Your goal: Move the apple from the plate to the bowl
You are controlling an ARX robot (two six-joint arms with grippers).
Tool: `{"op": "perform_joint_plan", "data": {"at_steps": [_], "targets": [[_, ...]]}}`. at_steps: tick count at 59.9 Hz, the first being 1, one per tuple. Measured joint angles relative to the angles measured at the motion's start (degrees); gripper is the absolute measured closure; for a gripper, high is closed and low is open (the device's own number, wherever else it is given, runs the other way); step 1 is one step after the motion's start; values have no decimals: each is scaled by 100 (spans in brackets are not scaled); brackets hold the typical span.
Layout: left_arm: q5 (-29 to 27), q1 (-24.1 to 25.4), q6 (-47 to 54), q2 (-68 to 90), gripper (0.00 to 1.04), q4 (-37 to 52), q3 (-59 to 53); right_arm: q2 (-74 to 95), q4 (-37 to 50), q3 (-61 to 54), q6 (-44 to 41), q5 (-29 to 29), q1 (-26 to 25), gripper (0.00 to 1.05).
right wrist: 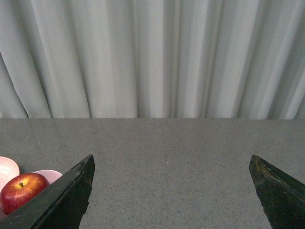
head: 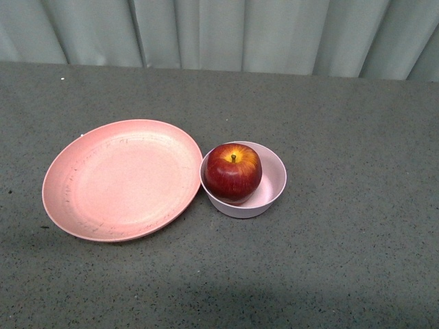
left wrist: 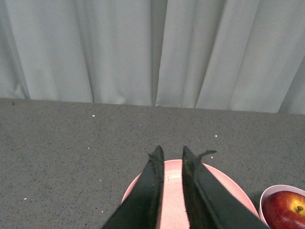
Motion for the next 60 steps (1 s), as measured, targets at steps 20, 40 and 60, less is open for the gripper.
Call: {"op": "perform_joint_plan", "data": {"at_steps": [20,40,60], "targets": [[511,555,0,-1569,101,-1130,-424,0,0,0,-2,-2,0,9],[1187,1274,2,-3084,101,-2426,-522,0,0,0,0,-2,0,9],[1228,1285,4,-4179,101,-3440,-527,0,0,0,-2,-2,0,9]]}}
